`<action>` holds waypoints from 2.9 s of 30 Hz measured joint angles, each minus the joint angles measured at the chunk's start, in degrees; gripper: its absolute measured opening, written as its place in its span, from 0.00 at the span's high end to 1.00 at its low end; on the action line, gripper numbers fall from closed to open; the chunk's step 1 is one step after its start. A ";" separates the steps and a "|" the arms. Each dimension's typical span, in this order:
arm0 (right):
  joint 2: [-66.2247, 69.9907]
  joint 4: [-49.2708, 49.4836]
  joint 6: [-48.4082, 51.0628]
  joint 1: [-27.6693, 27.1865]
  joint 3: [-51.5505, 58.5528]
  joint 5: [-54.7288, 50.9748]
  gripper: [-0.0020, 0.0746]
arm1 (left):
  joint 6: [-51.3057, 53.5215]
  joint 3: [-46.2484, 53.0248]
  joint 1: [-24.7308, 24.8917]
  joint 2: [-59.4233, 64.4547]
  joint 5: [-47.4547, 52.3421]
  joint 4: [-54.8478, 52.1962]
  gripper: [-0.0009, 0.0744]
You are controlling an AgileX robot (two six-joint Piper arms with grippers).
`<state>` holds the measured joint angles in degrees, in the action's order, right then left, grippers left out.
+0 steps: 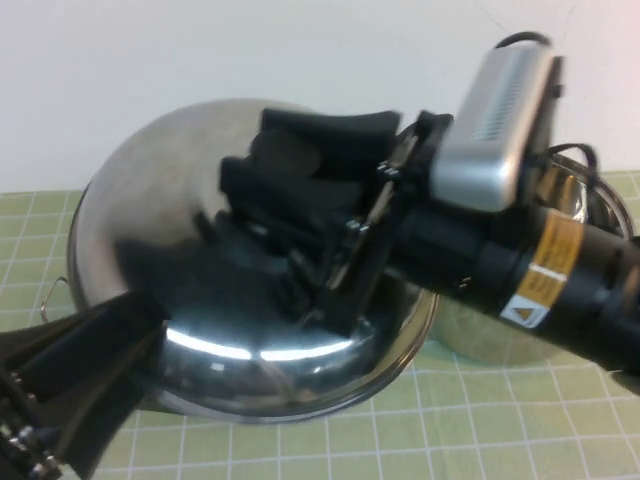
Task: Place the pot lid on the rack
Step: Hand over the pot lid, then place the pot lid on the pot rack
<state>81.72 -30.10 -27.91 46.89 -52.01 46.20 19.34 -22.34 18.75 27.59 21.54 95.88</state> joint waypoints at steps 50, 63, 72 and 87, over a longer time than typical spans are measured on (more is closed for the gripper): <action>-36.61 -3.96 17.97 3.71 -2.93 -62.95 0.92 | -1.25 -35.67 0.08 24.49 18.52 -50.66 0.85; -58.79 1.88 20.18 3.71 2.14 -99.67 0.97 | -12.39 -50.89 0.08 37.45 32.30 -79.97 0.85; -59.70 6.72 18.44 3.71 12.79 -97.27 0.98 | -12.52 -51.13 0.08 47.78 34.22 -88.74 0.85; -59.70 6.43 16.93 3.71 14.67 -93.03 0.98 | -10.66 -51.13 0.08 52.65 34.78 -88.62 0.85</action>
<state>22.03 -23.67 -10.98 50.60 -37.34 -46.82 8.68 -73.47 18.84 80.24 56.32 7.26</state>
